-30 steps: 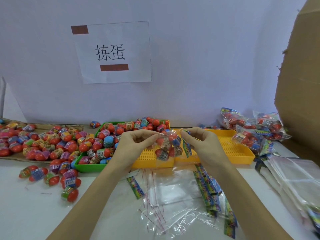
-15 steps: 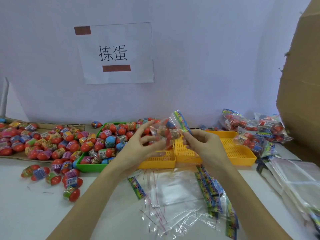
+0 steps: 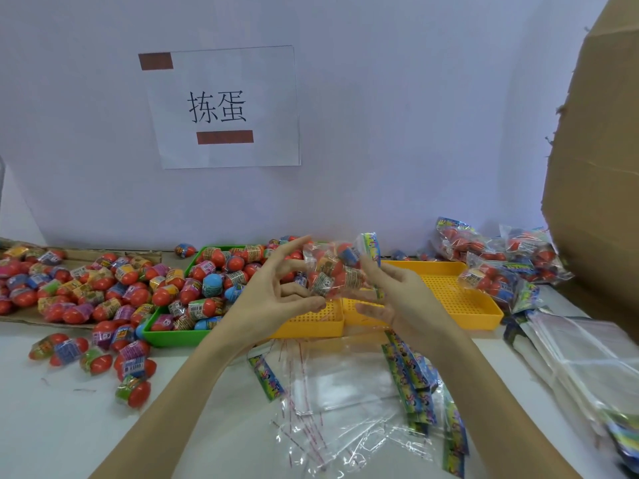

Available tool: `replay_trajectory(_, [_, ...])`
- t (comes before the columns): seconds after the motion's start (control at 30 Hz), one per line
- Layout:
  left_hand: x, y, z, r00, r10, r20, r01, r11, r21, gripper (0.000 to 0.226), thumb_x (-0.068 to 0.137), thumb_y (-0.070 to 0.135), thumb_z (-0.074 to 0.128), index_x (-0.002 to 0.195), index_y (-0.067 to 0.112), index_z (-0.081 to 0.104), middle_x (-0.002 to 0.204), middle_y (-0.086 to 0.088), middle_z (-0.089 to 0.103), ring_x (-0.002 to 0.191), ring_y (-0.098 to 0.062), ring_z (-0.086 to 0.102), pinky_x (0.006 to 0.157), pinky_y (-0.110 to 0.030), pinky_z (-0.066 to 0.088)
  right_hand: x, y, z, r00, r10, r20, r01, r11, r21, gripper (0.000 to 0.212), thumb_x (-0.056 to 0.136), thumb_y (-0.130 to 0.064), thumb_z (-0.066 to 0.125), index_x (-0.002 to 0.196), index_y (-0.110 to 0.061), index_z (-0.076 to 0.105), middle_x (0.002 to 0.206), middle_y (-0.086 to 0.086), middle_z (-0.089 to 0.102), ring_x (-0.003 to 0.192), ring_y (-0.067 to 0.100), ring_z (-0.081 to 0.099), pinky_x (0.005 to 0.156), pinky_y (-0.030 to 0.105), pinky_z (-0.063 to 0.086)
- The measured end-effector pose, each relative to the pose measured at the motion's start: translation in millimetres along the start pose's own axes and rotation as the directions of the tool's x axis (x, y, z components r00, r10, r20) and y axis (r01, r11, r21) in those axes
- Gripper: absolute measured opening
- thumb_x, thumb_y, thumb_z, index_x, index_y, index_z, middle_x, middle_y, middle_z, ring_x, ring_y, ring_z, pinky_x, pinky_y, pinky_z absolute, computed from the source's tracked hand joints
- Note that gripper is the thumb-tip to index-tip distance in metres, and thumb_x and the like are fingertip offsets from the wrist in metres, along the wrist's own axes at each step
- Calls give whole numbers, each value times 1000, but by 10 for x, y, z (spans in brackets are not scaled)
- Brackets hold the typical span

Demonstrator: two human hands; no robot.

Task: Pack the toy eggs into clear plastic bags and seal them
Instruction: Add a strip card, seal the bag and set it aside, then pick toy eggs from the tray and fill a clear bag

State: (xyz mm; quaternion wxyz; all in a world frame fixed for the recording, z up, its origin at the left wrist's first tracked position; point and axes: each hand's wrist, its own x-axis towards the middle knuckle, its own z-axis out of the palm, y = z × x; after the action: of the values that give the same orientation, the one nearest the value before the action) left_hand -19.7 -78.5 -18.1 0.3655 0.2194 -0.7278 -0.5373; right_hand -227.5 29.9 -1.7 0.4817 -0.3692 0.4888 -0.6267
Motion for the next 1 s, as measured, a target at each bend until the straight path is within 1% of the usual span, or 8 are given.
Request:
replay_trajectory(0.07, [5,-13,37,1000,-5,4,5,1000,5,94,78,24,91,154,50,42,132,1,65,93,-29,78,89,-32,62,-11,0,-43,1000,12,2,-12,999,-50,34,96,-33,74,119,-8,75,111,6,80,102,28,78,59,23,56])
replay_trajectory(0.17, [23,-2,113,1000,-23,-16,23,1000,6,83,85,32,83,154,42,39,129,7,71,96,-27,80,84,-32,64,-5,-40,-147,984,-24,-179,35,998,59,31,96,-26,74,117,-3,75,109,11,80,98,29,79,59,21,59])
replay_trajectory(0.3, [14,27,134,994,-32,-100,46,989,142,46,88,36,77,131,30,64,111,0,75,84,-22,79,69,-27,64,33,-148,-386,882,-71,-466,298,850,434,37,102,-9,64,138,0,59,125,16,74,104,23,77,85,29,64])
replay_trajectory(0.43, [-45,27,148,997,31,72,-49,960,275,19,89,38,77,104,27,80,93,4,78,79,-17,75,71,-31,64,65,-190,-531,818,-88,-569,439,734,518,55,103,5,57,155,1,37,147,21,56,135,24,60,106,28,54])
replay_trajectory(0.6, [-94,28,258,900,-60,432,-103,933,345,35,81,44,91,113,37,80,115,13,73,107,-14,71,94,-30,60,69,-127,-524,834,-93,-544,412,760,502,62,103,10,53,160,5,28,158,19,46,140,28,54,105,30,54])
replay_trajectory(0.7, [-136,17,328,788,-177,590,-166,861,480,56,76,54,92,128,48,72,136,31,60,128,4,55,109,-23,47,57,-147,-523,860,-98,-501,392,756,525,54,103,11,53,155,7,38,150,21,54,132,29,62,95,26,60])
replay_trajectory(0.8, [-140,17,389,774,-193,603,-264,767,584,59,77,61,88,131,49,70,139,40,53,131,14,43,112,-22,38,54,-150,-511,914,-35,-404,284,767,575,37,103,11,50,140,10,53,132,25,67,115,30,73,85,28,64])
replay_trajectory(1.0, [-123,2,393,854,-69,515,-224,846,484,21,97,41,74,113,30,83,119,24,74,111,-2,69,94,-25,58,49,-86,-354,975,-20,-219,84,955,285,20,103,2,54,114,2,71,90,11,79,80,19,78,68,24,61])
